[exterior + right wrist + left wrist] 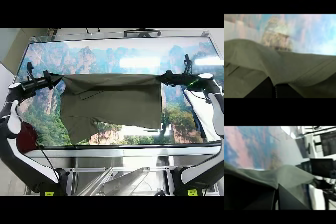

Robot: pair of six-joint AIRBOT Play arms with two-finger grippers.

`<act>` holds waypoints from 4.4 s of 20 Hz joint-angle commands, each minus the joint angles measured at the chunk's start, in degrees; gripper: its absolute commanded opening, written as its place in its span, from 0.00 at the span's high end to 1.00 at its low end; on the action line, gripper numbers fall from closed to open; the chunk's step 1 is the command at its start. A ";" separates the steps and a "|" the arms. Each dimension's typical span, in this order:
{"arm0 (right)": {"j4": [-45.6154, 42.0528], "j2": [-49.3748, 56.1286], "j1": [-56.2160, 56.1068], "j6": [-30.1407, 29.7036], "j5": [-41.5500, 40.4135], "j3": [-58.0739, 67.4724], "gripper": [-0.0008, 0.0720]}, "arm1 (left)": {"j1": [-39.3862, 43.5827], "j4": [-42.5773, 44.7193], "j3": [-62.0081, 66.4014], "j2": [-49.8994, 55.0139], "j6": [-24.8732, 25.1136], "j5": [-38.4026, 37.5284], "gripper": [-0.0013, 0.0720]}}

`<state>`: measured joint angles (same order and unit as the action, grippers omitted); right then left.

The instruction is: Fold the shirts.

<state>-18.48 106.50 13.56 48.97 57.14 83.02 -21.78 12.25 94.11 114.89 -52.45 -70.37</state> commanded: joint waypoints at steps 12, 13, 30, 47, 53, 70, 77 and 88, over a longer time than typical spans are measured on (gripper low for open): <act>-23.45 5.05 -0.68 8.79 -1.20 6.93 0.96 | 9.57 45.44 22.08 7.82 -16.15 4.17 0.97; -24.70 5.05 -0.96 8.98 -1.42 6.93 0.96 | 10.32 47.84 21.68 7.85 -16.76 4.61 0.97; -47.39 4.98 -9.29 22.75 -2.01 13.44 0.96 | 13.99 49.77 21.40 7.85 -17.75 5.86 0.98; -62.47 0.31 -9.40 34.36 18.32 21.44 0.50 | 13.90 55.60 21.00 1.55 -25.24 -5.77 0.58; -61.70 -11.96 -1.46 36.57 30.21 1.14 0.50 | 7.93 55.76 -8.24 -14.84 -25.35 -10.40 0.58; -27.10 -21.22 1.51 16.46 5.73 -40.28 0.49 | 5.51 54.95 -50.86 -36.61 -24.55 7.19 0.58; -24.76 -21.24 -0.87 15.45 4.74 -40.28 0.49 | 13.03 45.20 -50.82 -36.57 -21.38 17.79 0.58; -24.30 -21.24 -0.87 15.28 6.45 -40.28 0.49 | 6.47 39.76 -54.58 -36.59 -13.38 11.72 0.58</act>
<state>-43.18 85.25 12.73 64.23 62.04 42.76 -14.76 57.36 43.03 78.26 -70.37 -59.96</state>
